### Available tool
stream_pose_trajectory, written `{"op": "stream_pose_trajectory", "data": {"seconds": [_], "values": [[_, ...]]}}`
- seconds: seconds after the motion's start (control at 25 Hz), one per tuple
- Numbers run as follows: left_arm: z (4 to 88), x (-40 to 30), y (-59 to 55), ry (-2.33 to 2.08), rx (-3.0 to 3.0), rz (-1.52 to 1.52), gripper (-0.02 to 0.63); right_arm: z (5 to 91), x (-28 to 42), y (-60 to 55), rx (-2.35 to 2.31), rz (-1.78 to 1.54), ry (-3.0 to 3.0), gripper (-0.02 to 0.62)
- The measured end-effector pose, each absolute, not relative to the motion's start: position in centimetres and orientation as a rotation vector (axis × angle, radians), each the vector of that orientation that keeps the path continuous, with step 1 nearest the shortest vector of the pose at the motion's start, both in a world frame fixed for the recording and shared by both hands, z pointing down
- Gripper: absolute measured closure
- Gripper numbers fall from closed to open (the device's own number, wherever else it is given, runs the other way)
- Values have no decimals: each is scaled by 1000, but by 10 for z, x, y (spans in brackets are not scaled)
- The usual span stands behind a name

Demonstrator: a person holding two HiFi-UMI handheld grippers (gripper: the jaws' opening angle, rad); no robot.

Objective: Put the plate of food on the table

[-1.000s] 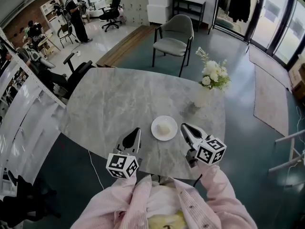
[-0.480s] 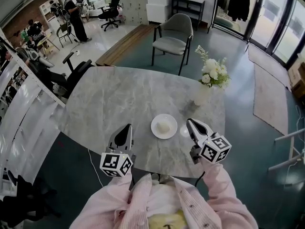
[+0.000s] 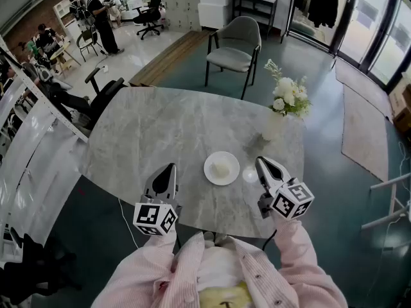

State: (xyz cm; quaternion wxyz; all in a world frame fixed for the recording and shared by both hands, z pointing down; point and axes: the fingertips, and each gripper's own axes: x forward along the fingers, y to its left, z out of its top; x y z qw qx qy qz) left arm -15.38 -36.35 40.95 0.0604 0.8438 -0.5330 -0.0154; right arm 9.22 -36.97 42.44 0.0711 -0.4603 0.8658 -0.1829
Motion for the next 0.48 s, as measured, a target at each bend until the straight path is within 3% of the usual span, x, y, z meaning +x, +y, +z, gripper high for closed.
{"op": "stream_pose_trajectory", "data": {"seconds": [0.48], "values": [[413,-159,-365,-1628,2536,-33,615,431,98,-376,-1446,-570,2550,591]]}}
